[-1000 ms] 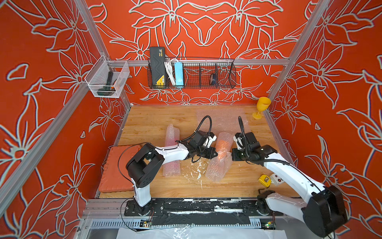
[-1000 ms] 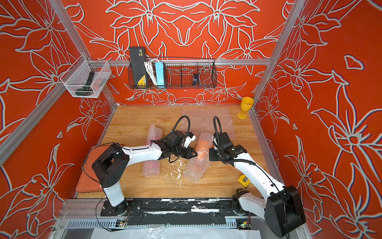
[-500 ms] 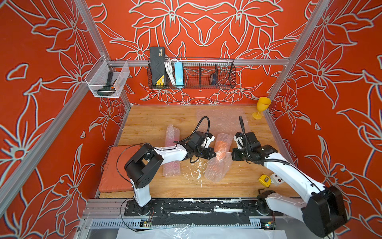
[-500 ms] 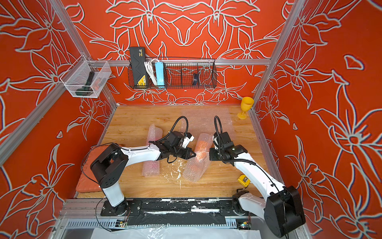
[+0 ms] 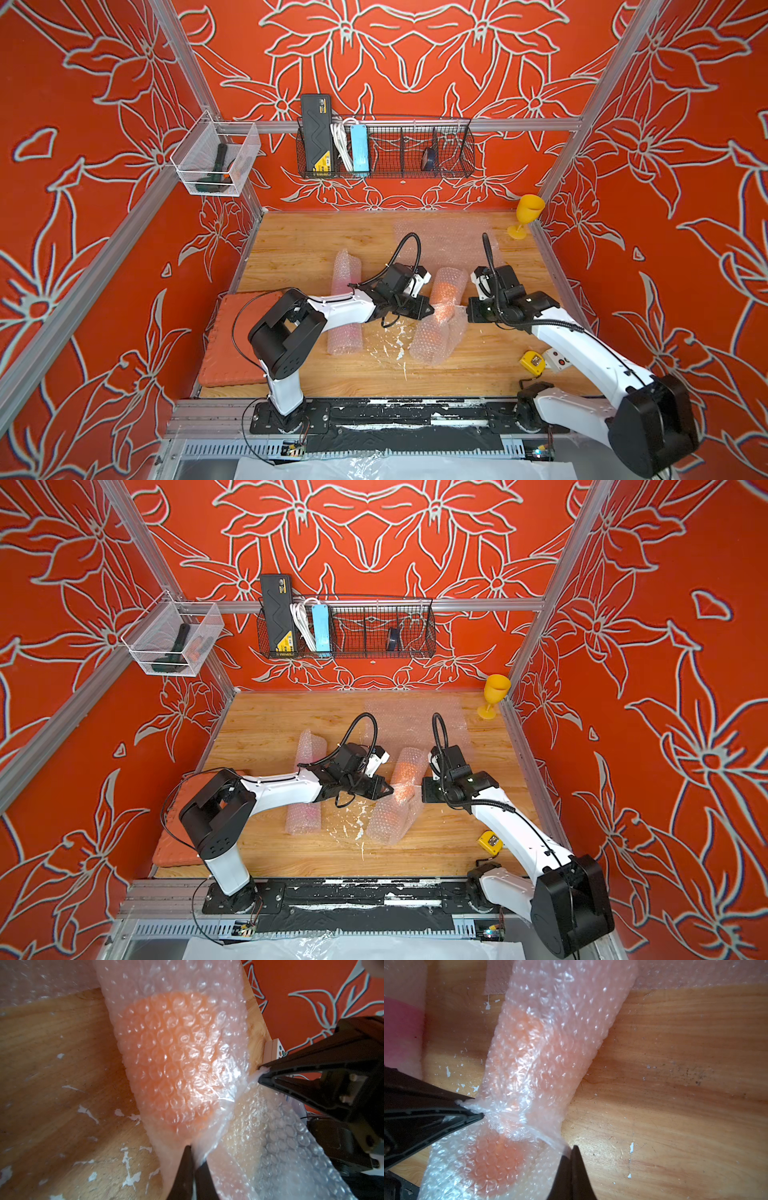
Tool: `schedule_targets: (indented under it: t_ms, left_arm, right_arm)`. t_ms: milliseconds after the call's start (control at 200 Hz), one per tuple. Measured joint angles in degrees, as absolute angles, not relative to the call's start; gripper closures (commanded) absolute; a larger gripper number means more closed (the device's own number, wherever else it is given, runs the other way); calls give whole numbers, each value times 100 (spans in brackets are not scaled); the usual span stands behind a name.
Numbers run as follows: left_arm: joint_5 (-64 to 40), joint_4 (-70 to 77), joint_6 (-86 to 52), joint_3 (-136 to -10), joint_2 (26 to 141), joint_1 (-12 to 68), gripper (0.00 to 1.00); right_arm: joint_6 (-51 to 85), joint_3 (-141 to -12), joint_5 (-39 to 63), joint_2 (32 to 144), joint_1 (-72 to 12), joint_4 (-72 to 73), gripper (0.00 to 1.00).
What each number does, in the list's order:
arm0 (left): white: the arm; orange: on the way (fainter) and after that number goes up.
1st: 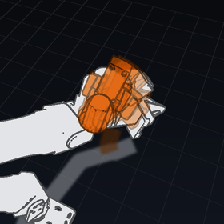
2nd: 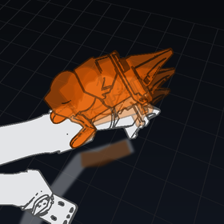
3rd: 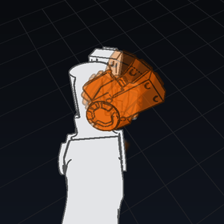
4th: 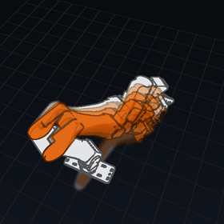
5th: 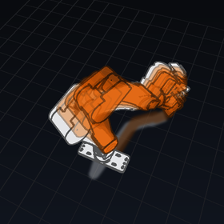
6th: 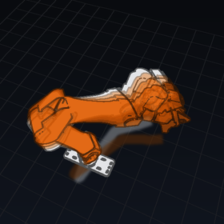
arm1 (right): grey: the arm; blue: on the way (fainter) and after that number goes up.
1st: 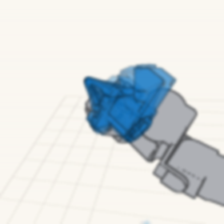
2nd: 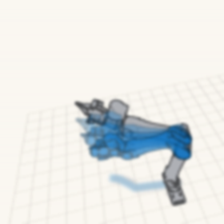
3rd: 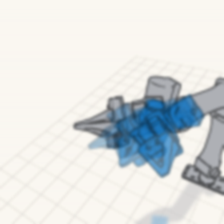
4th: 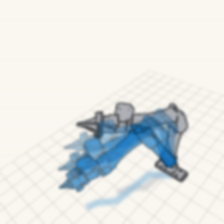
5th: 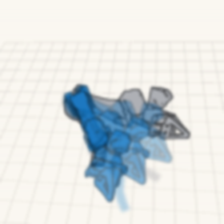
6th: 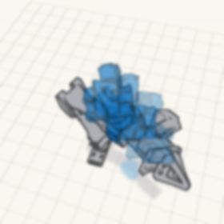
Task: Unpack wine glasses from bubble wrap
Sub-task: Unwrap the bubble wrap at the center of the board.
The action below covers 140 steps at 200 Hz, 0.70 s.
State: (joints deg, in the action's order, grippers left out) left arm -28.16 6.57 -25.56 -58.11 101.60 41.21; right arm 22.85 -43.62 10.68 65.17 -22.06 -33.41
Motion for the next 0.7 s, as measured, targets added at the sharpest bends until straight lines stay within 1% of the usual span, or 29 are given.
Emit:
schedule_targets:
  t_ms: [701]
  left_arm:
    - [-2821, 768, -2556, -5645, 10042, 4075, 100]
  right_arm:
    - [2211, -4307, 1173, 6440, -2064, -3339, 100]
